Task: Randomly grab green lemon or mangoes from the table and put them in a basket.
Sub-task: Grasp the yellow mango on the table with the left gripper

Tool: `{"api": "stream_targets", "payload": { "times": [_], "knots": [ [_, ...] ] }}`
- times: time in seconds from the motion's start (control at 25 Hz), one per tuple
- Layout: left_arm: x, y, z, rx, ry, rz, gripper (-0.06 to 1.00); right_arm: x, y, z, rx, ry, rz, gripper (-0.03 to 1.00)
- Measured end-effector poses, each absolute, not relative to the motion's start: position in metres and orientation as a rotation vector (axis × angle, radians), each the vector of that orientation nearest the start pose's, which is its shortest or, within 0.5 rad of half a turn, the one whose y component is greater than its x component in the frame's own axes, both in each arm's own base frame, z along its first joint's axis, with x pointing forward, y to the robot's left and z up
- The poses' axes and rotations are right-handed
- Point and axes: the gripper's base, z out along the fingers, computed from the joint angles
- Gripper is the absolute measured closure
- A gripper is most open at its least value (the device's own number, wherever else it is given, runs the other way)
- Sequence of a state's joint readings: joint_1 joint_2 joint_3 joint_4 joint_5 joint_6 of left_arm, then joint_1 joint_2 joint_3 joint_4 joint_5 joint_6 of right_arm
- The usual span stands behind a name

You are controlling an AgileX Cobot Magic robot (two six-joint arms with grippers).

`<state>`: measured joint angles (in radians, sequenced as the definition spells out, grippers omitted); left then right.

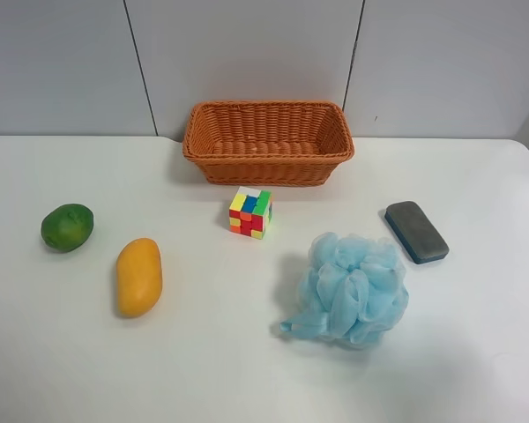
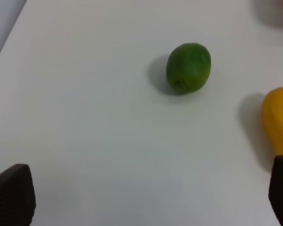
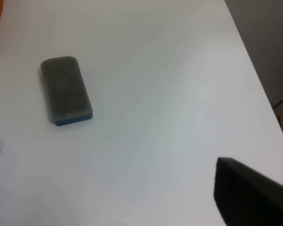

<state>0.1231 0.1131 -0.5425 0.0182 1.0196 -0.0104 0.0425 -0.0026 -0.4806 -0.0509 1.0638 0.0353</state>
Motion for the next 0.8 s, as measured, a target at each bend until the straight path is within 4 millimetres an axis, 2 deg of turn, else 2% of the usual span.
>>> {"api": "stream_targets", "payload": {
  "times": [0.08,0.28,0.48,0.6,0.8],
  "knots": [
    [0.025,0.003,0.31,-0.137,2.054,0.07,-0.05,-0.003,-0.004,0.272,-0.005,2.063,-0.013,-0.02],
    [0.08,0.005,0.357,-0.143,2.116,-0.005,-0.05,-0.003,-0.004,0.272,-0.005,2.063,-0.013,-0.02],
    [0.136,-0.002,0.383,-0.118,2.231,-0.19,-0.05,-0.003,-0.004,0.272,-0.005,2.063,-0.013,-0.02],
    [0.162,-0.014,0.38,-0.064,2.306,-0.305,-0.05,-0.003,-0.004,0.272,-0.005,2.063,-0.013,-0.02],
    [0.196,-0.046,0.352,0.0,2.491,-0.403,-0.05,-0.003,-0.004,0.272,-0.005,2.063,-0.013,-0.02]
  ]
}}
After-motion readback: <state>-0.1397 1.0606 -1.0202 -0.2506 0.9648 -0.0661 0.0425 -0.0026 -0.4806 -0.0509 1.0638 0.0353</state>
